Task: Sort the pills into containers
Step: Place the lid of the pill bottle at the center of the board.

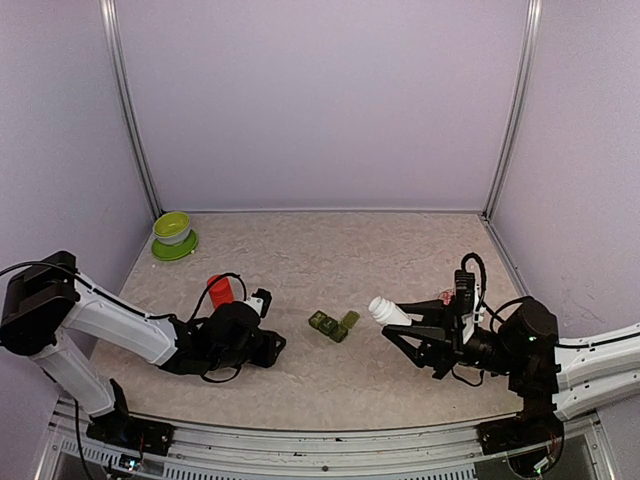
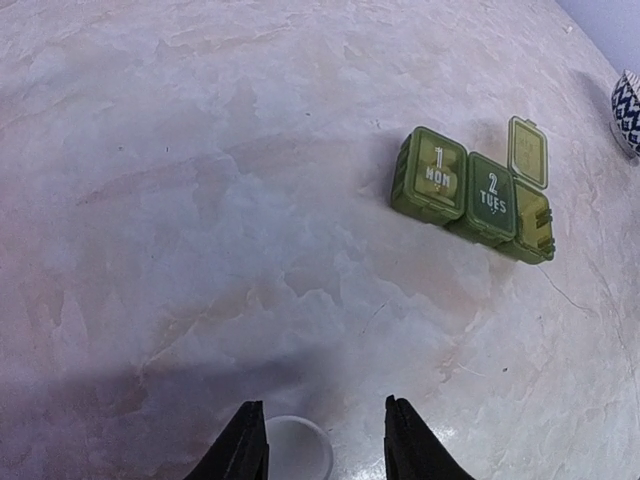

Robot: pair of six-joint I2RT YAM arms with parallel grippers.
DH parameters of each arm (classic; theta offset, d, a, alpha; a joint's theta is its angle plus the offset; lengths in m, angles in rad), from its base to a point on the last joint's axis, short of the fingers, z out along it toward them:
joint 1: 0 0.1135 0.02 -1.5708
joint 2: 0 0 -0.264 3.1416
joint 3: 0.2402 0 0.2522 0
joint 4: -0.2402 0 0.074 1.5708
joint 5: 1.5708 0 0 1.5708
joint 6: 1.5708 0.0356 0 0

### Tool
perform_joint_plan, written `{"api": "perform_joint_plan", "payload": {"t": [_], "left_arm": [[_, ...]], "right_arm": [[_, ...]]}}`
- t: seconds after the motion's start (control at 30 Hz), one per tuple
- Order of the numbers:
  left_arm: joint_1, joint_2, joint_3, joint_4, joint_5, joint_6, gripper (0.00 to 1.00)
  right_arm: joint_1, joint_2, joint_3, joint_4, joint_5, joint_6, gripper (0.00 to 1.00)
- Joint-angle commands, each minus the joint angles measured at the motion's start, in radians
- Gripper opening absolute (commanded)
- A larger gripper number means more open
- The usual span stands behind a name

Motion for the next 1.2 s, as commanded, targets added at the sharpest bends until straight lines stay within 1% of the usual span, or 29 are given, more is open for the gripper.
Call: {"api": "perform_joint_plan", "payload": {"t": [0.0, 0.2, 0.23, 0.33, 0.43, 0.5, 0.57, 0.83, 1.03, 1.17], "left_arm": [[0.011, -0.002, 0.023, 0.031, 0.006, -0.008, 0.4], [0.01, -0.022, 0.022, 0.033, 0.024, -0.015, 0.42], [0.01, -0.028, 0.02, 0.035, 0.028, -0.015, 0.45], [0.012, -0.05, 0.03, 0.033, 0.034, -0.004, 0.59], [0.024, -0.058, 0.05, 0.03, 0.053, 0.007, 0.76], [0.037, -0.054, 0.067, 0.033, 0.091, 0.016, 0.82], [0.051, -0.045, 0.086, 0.032, 0.122, 0.025, 0.84], [0.071, -0.04, 0.12, 0.022, 0.194, 0.035, 0.86], [0.121, 0.016, 0.173, 0.044, 0.291, 0.038, 0.94], [0.146, 0.065, 0.222, 0.053, 0.353, 0.042, 0.96]], "right_arm": [[-0.007, -0.023, -0.016, 0.024, -0.002, -0.01, 0.24], [-0.007, -0.02, -0.016, 0.018, 0.002, -0.005, 0.24], [-0.007, -0.02, -0.018, 0.019, 0.006, -0.005, 0.24], [-0.007, -0.012, -0.039, 0.035, 0.02, 0.0, 0.24], [-0.008, -0.004, -0.07, 0.064, 0.031, 0.005, 0.24], [-0.01, 0.002, -0.088, 0.077, 0.048, 0.009, 0.24], [-0.015, 0.011, -0.107, 0.097, 0.054, 0.013, 0.24], [-0.036, 0.07, -0.152, 0.168, 0.063, 0.038, 0.24], [-0.062, 0.151, -0.158, 0.226, 0.067, 0.04, 0.24], [-0.072, 0.208, -0.153, 0.267, 0.075, 0.027, 0.25]]}}
